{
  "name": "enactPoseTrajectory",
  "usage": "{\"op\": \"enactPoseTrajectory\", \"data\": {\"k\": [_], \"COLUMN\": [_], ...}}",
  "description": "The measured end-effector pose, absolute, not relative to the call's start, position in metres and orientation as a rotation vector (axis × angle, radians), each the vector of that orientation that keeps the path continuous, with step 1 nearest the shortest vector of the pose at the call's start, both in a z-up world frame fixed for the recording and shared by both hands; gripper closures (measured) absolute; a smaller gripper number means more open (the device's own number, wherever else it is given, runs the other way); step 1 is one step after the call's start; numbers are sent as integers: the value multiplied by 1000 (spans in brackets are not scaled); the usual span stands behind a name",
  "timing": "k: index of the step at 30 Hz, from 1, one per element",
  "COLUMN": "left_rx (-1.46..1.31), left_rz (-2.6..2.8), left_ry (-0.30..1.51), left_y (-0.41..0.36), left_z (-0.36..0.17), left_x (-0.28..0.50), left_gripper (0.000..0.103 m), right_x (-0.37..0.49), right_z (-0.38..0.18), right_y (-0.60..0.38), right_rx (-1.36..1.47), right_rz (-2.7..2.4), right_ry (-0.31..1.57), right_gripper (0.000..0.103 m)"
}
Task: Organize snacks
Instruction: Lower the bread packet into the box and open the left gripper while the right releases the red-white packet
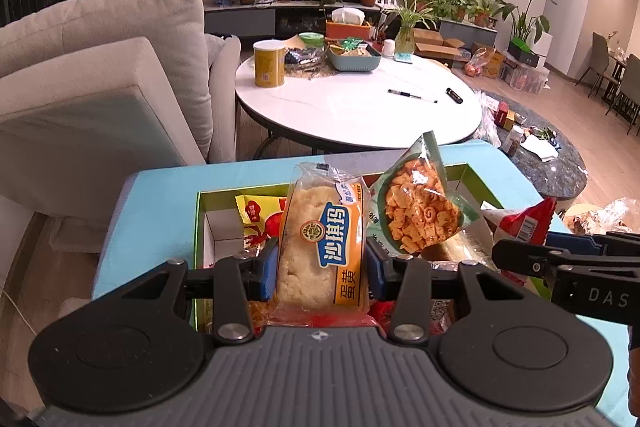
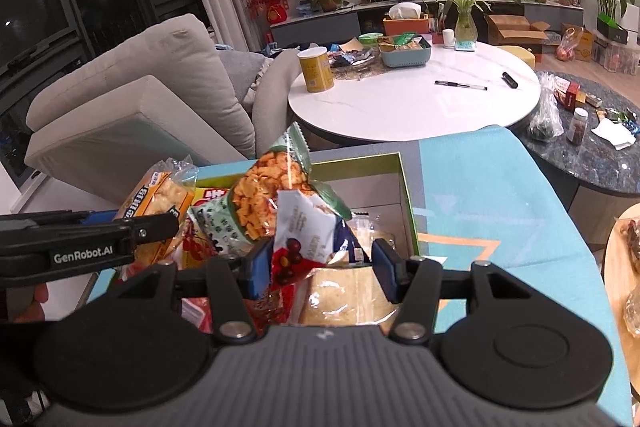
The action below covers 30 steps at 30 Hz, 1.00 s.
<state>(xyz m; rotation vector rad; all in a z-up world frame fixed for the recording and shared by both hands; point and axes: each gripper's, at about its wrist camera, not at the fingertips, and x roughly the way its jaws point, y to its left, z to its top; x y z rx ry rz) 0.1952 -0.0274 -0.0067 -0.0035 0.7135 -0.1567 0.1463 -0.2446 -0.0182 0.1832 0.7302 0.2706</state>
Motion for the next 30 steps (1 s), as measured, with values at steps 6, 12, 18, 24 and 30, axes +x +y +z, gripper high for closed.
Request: {"op": "enactPoseTrajectory", "data": {"k": [6, 12, 18, 24, 30], "left_rx": [-11, -12, -24, -9, -11], "left_rz": [-155, -141, -147, -111, -100], "left_ry": [732, 733, 743, 715, 682], "left_y": [-27, -30, -29, -21, -9], "left_z": [-13, -21, -22, -15, -5], "left_x": [206, 213, 210, 195, 174], "left_gripper": [63, 63, 51, 36, 32], "right_x": [153, 157, 158, 152, 142], "right_z": [-23, -29, -34, -29, -27], "right_y": [-246, -246, -249, -256, -263], "right_rx": [187, 190, 205, 223, 239], "right_rz": [269, 261, 250, 235, 226], "right_ry": [742, 761, 769, 757, 748], "right_gripper": [20, 20, 18, 18, 18]}}
